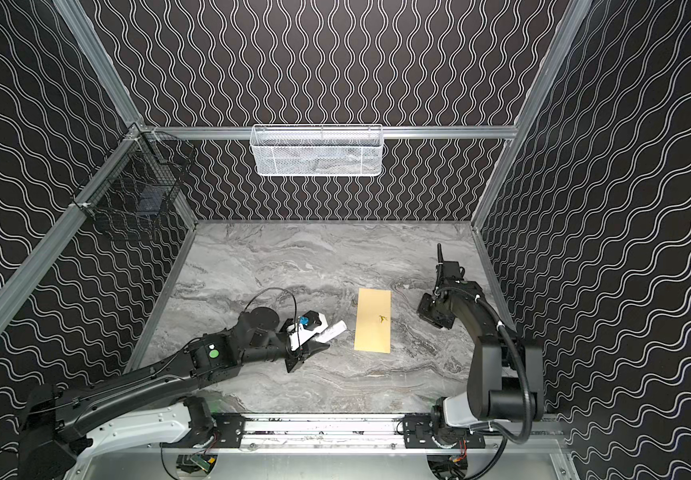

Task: Place the letter into the envelope and seal it

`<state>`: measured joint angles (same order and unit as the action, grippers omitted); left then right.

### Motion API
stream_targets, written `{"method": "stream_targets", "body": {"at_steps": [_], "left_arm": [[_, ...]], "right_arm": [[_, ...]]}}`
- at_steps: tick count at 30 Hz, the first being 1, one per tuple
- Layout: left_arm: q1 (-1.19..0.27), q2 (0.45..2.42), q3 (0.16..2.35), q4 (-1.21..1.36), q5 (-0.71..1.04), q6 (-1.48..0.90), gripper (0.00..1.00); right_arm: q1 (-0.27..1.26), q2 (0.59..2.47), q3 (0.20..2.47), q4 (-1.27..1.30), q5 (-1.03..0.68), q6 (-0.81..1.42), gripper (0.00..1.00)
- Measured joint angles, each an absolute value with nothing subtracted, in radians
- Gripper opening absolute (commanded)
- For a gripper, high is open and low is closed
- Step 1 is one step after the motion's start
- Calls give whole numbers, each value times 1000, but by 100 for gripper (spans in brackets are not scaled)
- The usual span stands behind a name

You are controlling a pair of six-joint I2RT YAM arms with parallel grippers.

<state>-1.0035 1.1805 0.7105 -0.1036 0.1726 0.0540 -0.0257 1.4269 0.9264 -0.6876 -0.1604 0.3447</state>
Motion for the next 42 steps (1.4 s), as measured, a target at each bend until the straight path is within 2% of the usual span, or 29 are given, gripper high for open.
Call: {"method": "stream_targets", "body": {"at_steps": [9,16,26,42], "left_arm": [[-892,1189,633,44,263,-50,0],[-848,1244,629,125,322,-114,0],[-802,1291,629,208,379,-191,0],[-797,1303,636,223,405,-206,0]], "right_arm": [[81,1218,963,-585,-599,398,25],[213,1153,981,-475,-791,481,24],[263,1110,956,-395,-897,542,24],[347,1104,902,-309,-913,592,24]]}}
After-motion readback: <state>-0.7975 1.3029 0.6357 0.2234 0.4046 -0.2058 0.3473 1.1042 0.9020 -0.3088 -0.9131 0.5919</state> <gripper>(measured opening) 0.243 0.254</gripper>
